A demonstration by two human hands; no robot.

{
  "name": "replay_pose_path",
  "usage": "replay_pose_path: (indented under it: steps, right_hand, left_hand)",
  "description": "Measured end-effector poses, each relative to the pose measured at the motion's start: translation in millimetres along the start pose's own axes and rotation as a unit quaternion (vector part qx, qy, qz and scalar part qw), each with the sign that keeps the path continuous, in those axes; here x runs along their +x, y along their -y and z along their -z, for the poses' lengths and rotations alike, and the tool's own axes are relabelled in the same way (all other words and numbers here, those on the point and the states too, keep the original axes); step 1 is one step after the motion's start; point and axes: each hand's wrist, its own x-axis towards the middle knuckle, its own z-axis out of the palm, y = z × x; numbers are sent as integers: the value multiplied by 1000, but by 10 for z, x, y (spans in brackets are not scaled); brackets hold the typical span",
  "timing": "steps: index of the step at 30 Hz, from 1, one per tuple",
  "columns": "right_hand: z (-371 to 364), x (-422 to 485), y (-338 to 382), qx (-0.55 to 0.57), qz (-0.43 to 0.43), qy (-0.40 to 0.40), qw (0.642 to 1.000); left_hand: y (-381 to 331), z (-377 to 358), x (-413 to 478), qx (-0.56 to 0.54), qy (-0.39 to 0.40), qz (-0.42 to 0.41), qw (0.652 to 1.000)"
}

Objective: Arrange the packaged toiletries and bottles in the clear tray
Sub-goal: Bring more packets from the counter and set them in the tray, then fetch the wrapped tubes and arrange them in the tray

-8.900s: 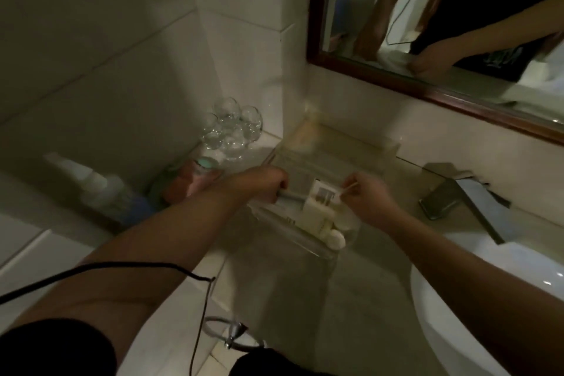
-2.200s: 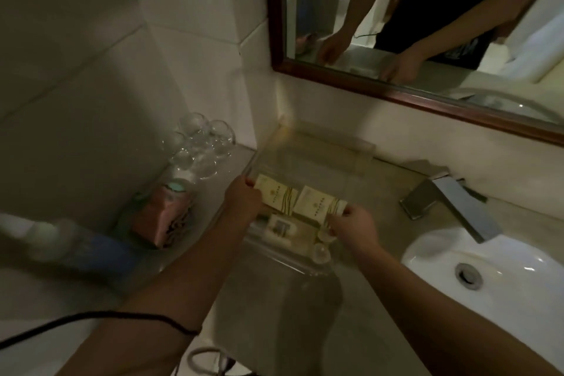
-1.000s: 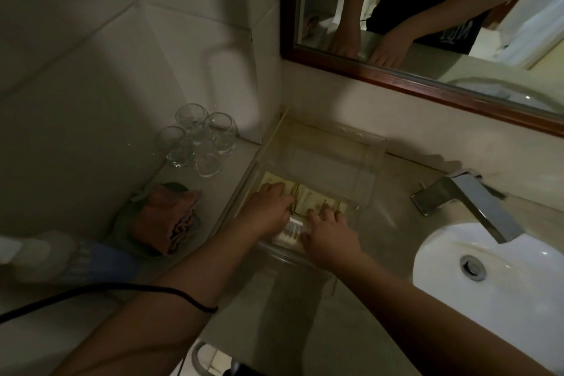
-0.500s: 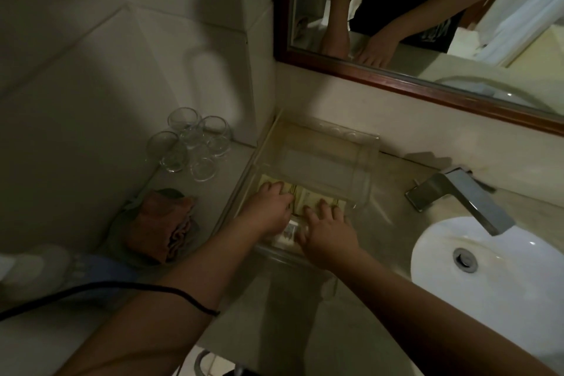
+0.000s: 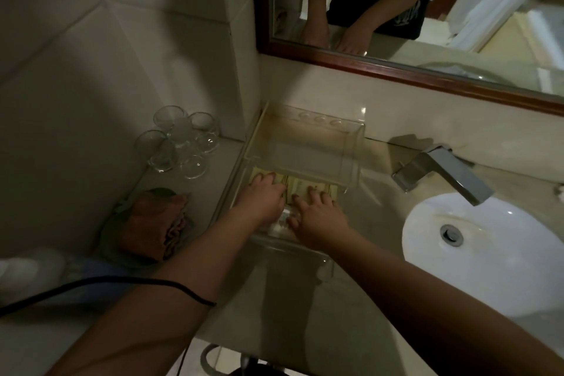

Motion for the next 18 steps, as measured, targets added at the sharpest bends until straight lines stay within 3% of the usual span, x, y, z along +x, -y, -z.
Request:
replay_pose_path:
  steps: [8,12,18]
  right_hand:
    - [26,-497,-541,72,-30,-83,993]
    - [5,-969,-1064,103,-62,-127,985]
    - [-224,-1912,-2197,130,-148,-157,968]
  left_hand:
    - [-577,168,-74,-25,-48,-27,998]
    - [-1262,200,-161,-39,-100,-108,988]
    - [-2676,-41,-372,-68,-92,-183,976]
